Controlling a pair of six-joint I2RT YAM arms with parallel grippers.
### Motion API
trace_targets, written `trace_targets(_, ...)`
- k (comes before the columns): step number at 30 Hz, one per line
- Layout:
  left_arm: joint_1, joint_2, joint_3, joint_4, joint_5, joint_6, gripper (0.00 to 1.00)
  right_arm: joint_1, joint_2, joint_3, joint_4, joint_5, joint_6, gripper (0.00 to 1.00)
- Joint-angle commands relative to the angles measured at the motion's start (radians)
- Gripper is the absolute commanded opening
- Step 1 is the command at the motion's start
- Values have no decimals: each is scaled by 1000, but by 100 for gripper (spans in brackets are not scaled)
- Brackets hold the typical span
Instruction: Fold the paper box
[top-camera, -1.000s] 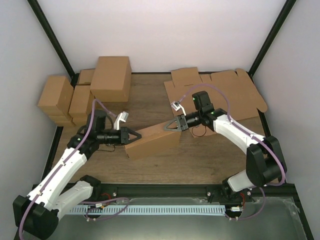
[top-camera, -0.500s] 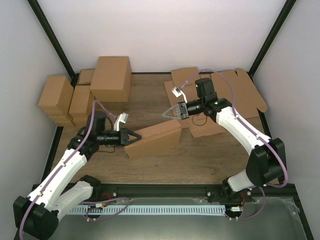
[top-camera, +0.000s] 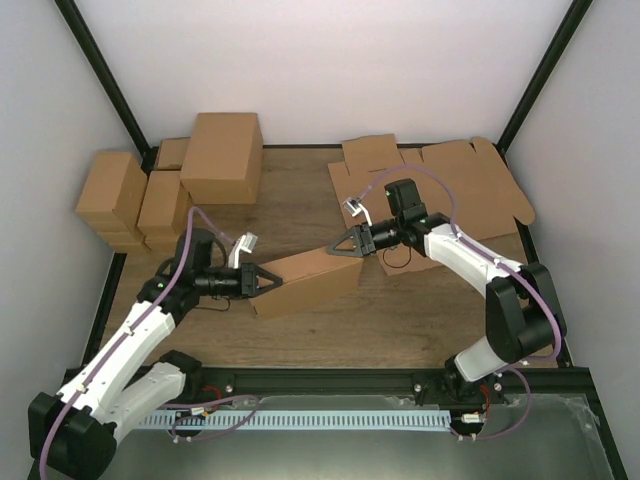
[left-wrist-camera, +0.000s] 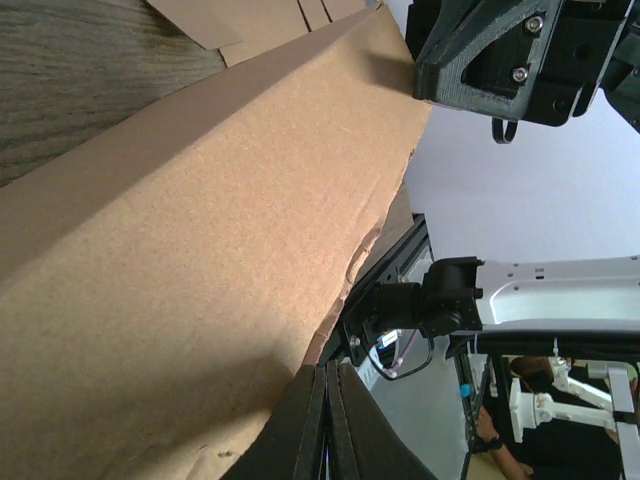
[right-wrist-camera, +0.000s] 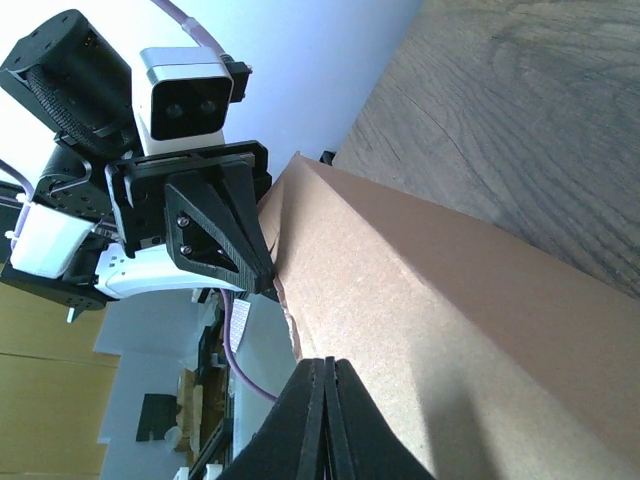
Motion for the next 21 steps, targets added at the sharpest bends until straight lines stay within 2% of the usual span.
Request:
trace_targets(1, 8, 4, -11, -18, -22, 2, 4, -5, 2, 27, -47, 45, -15, 1)
trace_targets(6, 8, 15, 45, -64, -34, 26, 4, -5, -21, 65, -72, 46, -17, 1)
trace_targets(10, 9, 21, 71, -71, -38, 23, 4, -6, -5, -34, -21, 67, -14, 1)
trace_targets(14, 10, 38, 193, -102, -26, 23, 4, -7, 13, -115, 43, 72, -1, 1)
trace_targets(18, 36, 48, 242, -97, 8, 13, 4, -6, -7, -67, -4, 93, -19, 1)
trace_targets(21, 88, 46, 192, -85, 31, 30, 4, -7, -23, 4, -50, 101, -24, 1)
